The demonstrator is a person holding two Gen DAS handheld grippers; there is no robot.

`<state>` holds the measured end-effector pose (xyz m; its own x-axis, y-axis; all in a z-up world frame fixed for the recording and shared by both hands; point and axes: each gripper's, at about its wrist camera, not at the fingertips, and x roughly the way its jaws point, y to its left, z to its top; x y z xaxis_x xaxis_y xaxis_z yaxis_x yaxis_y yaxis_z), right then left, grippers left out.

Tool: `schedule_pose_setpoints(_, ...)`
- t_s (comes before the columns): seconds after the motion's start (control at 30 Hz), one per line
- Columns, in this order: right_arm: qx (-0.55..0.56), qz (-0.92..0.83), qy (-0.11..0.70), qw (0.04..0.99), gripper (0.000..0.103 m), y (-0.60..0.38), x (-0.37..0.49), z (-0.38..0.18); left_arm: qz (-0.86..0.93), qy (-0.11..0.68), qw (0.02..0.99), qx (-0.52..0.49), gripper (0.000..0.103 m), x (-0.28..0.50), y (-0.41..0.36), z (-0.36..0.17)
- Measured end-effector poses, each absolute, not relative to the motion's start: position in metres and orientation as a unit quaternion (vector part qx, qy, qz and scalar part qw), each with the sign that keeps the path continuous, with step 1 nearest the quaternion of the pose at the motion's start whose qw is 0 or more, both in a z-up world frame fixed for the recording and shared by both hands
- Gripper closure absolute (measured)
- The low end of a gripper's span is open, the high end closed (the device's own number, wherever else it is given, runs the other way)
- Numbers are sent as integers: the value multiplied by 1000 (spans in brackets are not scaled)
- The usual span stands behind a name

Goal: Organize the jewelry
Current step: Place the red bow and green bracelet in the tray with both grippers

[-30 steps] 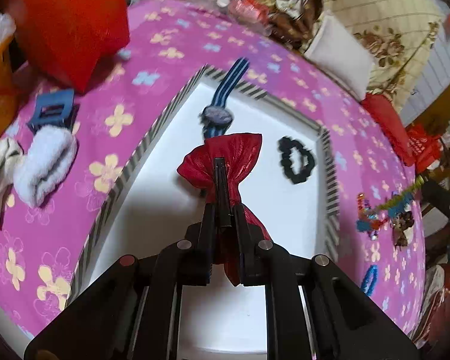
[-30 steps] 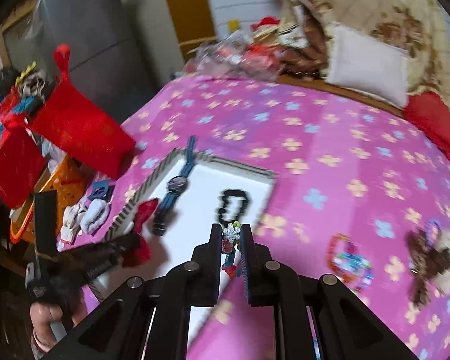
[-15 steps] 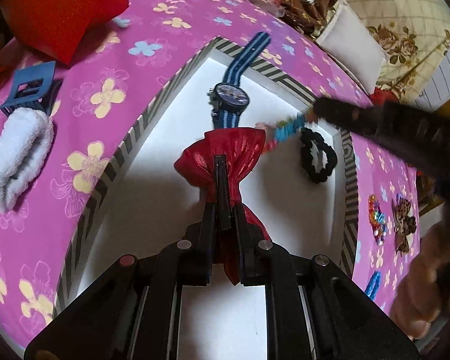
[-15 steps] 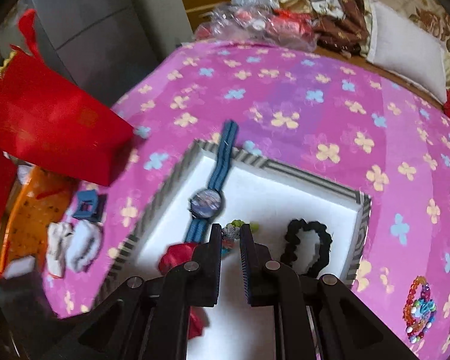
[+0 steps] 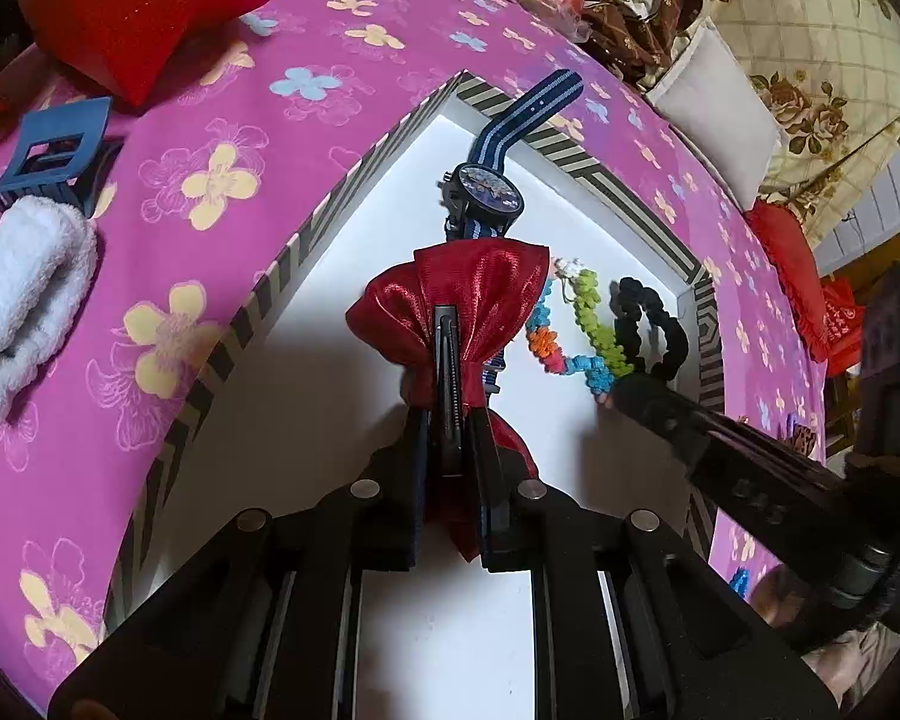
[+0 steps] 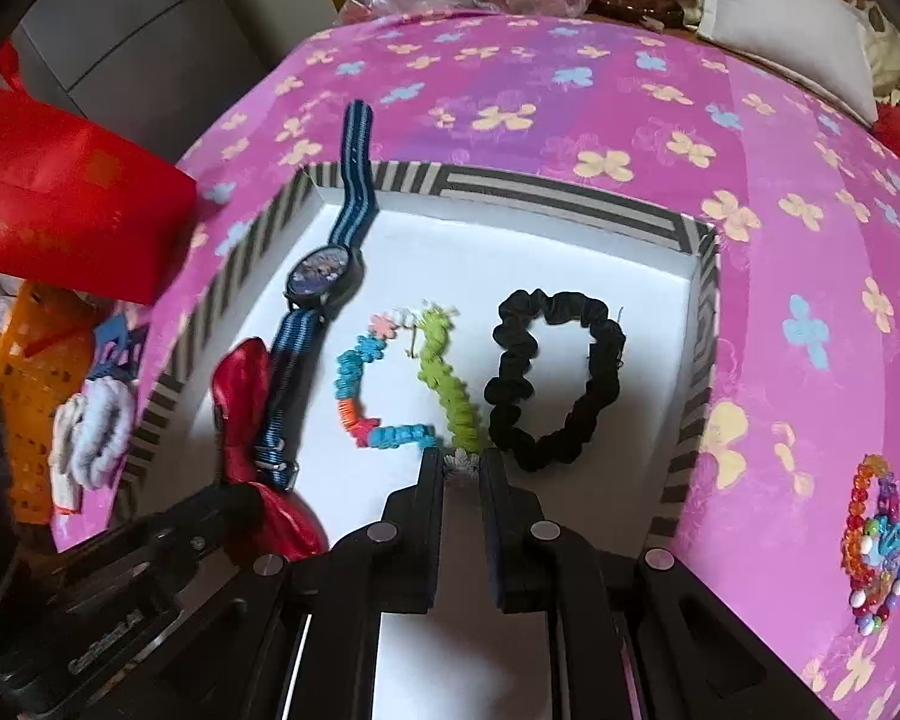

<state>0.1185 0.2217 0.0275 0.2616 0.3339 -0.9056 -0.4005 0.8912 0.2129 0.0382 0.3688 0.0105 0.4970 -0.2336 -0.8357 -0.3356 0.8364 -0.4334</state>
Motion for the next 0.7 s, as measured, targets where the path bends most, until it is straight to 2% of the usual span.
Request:
schedule_pose_setpoints(0.2,-35,225,555,800,92,238,139,27,13,491,814,-309,90,54,371,7)
schedule_pose_setpoints(0.3,-30,225,560,797,91,240,145,27,6,495,808,-319,80,55,373,8)
schedule_pose_setpoints(0.33,-23,227,561,796,85,237,145,28,4,496,809,-317,71,54,372,10)
schedule_pose_setpoints(0.37,-16,226,559,797,69,234,145,29,4,496,811,-309,63,52,370,14)
schedule_pose_setpoints(0.43,-2,225,549,805,54,226,143,34,6,495,816,-298,55,49,368,18)
schedule_pose_setpoints(0.7,28,231,526,818,54,196,124,65,-47,476,818,-319,54,32,368,29)
